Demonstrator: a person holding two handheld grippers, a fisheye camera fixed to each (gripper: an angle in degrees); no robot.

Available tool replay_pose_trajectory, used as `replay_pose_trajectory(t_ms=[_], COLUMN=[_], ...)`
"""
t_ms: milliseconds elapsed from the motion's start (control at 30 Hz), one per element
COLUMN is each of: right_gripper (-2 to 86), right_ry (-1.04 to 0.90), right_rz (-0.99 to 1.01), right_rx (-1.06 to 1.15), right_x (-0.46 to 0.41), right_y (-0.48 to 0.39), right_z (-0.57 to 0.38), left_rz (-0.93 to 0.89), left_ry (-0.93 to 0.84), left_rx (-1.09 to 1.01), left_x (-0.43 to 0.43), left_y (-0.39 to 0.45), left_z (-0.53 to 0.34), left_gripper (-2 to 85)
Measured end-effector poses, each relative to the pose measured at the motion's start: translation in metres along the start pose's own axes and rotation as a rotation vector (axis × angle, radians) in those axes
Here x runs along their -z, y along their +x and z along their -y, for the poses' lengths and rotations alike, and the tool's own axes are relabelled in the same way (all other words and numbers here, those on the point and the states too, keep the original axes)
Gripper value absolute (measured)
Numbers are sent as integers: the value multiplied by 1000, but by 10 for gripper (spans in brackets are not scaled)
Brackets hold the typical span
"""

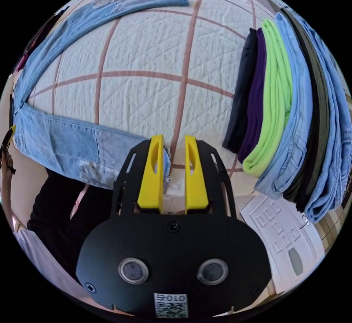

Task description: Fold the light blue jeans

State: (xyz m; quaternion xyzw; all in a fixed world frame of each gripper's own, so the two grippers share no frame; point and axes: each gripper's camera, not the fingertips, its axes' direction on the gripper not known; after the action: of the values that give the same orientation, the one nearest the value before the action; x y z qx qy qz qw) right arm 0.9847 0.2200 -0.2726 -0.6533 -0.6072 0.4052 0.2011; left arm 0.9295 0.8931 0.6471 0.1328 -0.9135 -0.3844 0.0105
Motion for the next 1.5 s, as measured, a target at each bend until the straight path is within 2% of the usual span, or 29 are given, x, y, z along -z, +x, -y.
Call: replay_pose_trajectory(t_ms=[33, 67, 167, 267, 333, 433, 533, 667, 733, 800, 900, 1033, 1167, 1233, 1333, 1400, 1500], right_gripper=[55, 52, 55, 60, 72, 93, 105, 104, 83, 66, 35, 27, 24, 19, 16, 16, 20], right_ry=[-124, -163, -127, 179, 495, 683, 674, 530, 343, 202, 302, 525, 501, 411, 433, 442, 413], right_rz=[66, 95, 103, 11, -63, -49, -112, -210, -113, -128, -230, -329, -276, -269, -248, -232, -243], right_rx=[84, 116, 178, 227, 269, 451, 690, 830, 933, 991, 975, 968, 892, 831, 633, 571, 569], right_x=[-3, -3, 23, 93, 147, 184, 201, 203, 189, 177, 187, 185, 125, 97, 105, 113, 121], right_y=[-10, -14, -28, -45, -63, -102, -170, -240, -271, -295, -314, -339, -363, -385, -392, -391, -393], right_z=[6, 6, -3, 1, 29, 111, 215, 326, 374, 384, 349, 218, 133, 115, 117, 122, 138], left_rz=[1, 8, 68, 267, 377, 528, 617, 668, 679, 680, 665, 685, 809, 837, 942, 1049, 1098], left_ry=[3, 10, 41, 84, 98, 110, 73, 60, 48, 1, -32, -10, 21, -6, -110, -202, -188], left_rx=[7, 20, 6, -94, -179, -345, -494, -623, -640, -645, -617, -548, -589, -638, -802, -950, -1157], left_x=[1, 4, 18, 37, 45, 50, 46, 36, 26, 9, -4, -6, -8, -12, -31, -52, -63], left_y=[1, 4, 13, 30, 41, 65, 92, 135, 146, 152, 156, 159, 166, 167, 170, 171, 182], left_z=[3, 10, 38, 81, 116, 178, 231, 263, 264, 262, 260, 266, 289, 306, 327, 337, 347], left_gripper=[0, 2, 7, 23, 39, 63, 79, 89, 91, 92, 96, 104, 122, 127, 132, 131, 123])
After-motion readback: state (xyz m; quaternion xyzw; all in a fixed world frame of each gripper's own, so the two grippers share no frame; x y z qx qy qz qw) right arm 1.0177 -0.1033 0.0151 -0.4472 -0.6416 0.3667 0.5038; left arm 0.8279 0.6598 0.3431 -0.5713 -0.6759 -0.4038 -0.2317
